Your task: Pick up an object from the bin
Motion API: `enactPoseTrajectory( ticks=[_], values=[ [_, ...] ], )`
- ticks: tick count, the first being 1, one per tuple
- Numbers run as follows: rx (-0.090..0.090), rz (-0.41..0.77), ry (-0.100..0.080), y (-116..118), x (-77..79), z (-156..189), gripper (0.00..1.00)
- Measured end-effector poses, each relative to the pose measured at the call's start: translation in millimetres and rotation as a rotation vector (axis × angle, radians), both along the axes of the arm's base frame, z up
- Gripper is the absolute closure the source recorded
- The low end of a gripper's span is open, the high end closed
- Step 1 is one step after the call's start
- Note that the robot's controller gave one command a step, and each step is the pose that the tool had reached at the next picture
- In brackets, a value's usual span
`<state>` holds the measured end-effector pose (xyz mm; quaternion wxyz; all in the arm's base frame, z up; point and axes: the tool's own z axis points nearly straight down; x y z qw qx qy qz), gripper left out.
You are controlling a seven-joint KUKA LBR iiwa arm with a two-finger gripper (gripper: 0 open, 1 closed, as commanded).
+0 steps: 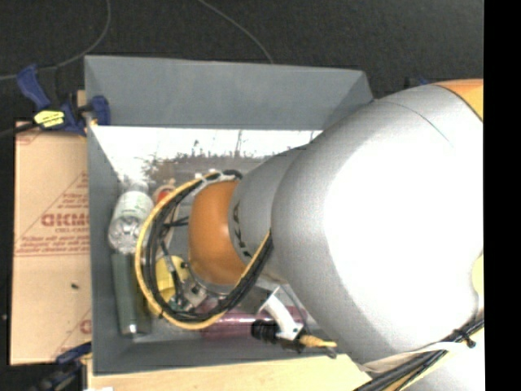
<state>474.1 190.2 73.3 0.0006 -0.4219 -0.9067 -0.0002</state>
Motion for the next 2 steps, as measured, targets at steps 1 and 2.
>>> enactPoseTrajectory(
  ticks=[1, 2],
  values=[
    [-0.001, 0.003, 0.003, -0.9, -0.7, 12.7, 1.00],
    [-0.002, 0.003, 0.005, -1.4, -0.8, 26.2, 1.00]
  ],
)
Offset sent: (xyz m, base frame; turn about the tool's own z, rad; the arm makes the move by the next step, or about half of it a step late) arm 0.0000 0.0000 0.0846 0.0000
